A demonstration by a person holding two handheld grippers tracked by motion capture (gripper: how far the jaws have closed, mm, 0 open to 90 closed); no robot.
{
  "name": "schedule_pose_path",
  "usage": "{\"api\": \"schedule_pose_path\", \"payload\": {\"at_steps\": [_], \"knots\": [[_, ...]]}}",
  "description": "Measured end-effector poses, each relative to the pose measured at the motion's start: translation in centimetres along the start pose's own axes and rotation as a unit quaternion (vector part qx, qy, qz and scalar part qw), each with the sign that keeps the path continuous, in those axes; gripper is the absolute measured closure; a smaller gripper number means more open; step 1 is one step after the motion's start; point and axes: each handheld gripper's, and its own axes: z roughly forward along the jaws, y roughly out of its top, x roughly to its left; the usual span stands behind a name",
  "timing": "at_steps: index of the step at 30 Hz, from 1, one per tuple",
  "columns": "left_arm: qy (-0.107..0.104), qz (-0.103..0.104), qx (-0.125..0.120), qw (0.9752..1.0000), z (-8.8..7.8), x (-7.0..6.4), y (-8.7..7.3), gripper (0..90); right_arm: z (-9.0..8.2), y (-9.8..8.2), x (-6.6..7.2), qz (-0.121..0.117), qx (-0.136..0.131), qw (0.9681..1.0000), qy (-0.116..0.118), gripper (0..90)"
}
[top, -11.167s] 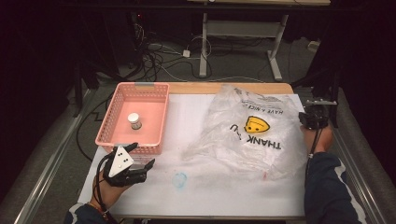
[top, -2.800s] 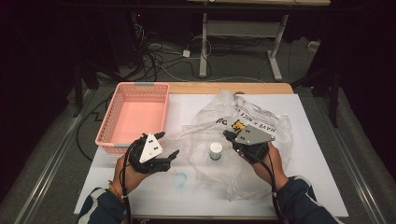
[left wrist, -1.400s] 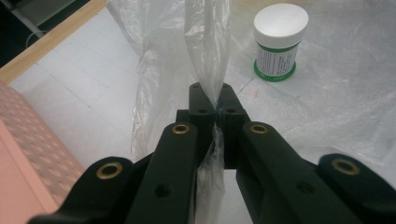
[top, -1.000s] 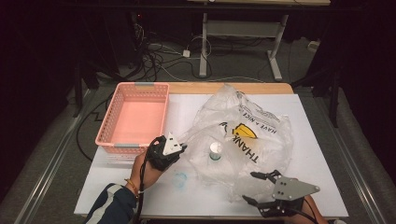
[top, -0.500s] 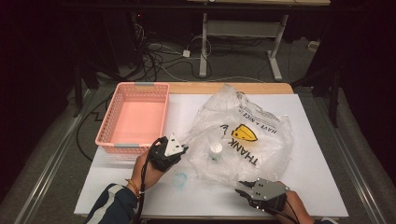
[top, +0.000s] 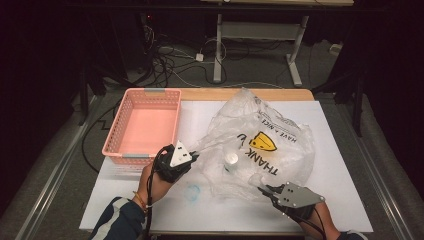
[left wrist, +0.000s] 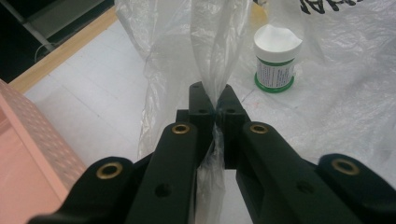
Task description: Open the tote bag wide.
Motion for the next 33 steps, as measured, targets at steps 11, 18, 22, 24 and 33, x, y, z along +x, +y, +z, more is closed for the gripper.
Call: {"api": "schedule_pose_path", "payload": {"at_steps": [11,18,22,24,33], "knots": [[0.010,0.005,-0.017,0.9998,-0.4,0.0,0.3,85.3,-0.4,0.8,-1.1,0.001,-0.023,0.9995,-0.022,90.0],[0.011,0.004,-0.021,0.9997,-0.7,0.0,0.3,85.3,-0.7,0.9,-1.1,0.001,-0.032,0.9992,-0.025,90.0],[0.013,0.001,-0.025,0.9996,-0.9,0.1,0.3,85.3,-0.9,1.2,-1.3,0.004,-0.037,0.9989,-0.027,90.0],[0.012,-0.002,-0.029,0.9995,-1.0,0.3,0.3,85.3,-0.9,1.3,-1.4,0.005,-0.040,0.9988,-0.029,90.0],[0.019,-0.006,-0.042,0.9989,-1.9,0.6,0.6,85.3,-1.3,2.0,-1.9,-0.001,-0.054,0.9976,-0.042,90.0]]}}
